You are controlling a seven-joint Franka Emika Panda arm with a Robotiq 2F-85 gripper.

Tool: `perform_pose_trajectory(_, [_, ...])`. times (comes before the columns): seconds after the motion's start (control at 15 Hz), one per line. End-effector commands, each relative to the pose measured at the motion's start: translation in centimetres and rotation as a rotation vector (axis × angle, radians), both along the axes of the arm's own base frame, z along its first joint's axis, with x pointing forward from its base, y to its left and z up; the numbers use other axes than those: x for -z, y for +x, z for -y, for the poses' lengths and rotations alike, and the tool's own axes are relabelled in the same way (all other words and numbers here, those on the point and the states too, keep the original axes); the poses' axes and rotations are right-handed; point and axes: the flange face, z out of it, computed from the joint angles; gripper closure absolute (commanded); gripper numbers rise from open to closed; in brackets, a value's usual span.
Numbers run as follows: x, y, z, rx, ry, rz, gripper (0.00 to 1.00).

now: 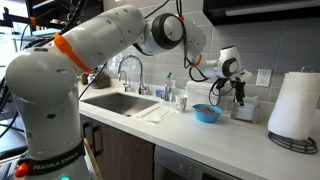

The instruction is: Remove one napkin from the silver napkin holder and put it on the counter next to the paper cup on the left

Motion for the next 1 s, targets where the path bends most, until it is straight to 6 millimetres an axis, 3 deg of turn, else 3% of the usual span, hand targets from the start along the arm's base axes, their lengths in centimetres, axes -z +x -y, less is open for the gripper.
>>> perform_pose_trajectory(0.0, [0.3, 0.3, 0.3, 0.004, 0.043, 0.051, 0.17])
perform_pose_trajectory(0.13, [-0.2, 0.3, 0.3, 0.003, 0.043, 0.072, 0.18])
perform_pose_trajectory(0.2, [-0.4, 0.4, 0.3, 0.001, 0.044, 0.081, 0.24])
perform_pose_trajectory(0.4, [-1.3, 0.4, 0.2, -0.006, 0.035, 0.106, 0.29])
perform_pose_trajectory(0.47, [-1.5, 0.4, 0.2, -0.01, 0.031, 0.115, 0.36])
perform_pose_trajectory(0.6, [-1.9, 0.5, 0.2, -0.016, 0.027, 0.126, 0.38])
perform_pose_trajectory(0.67, [-2.1, 0.5, 0.2, -0.018, 0.024, 0.131, 0.45])
perform_pose_trajectory(0.73, [-2.3, 0.5, 0.1, -0.021, 0.022, 0.136, 0.4])
perform_pose_trajectory(0.93, [-2.8, 0.4, 0.1, -0.031, 0.014, 0.147, 0.41])
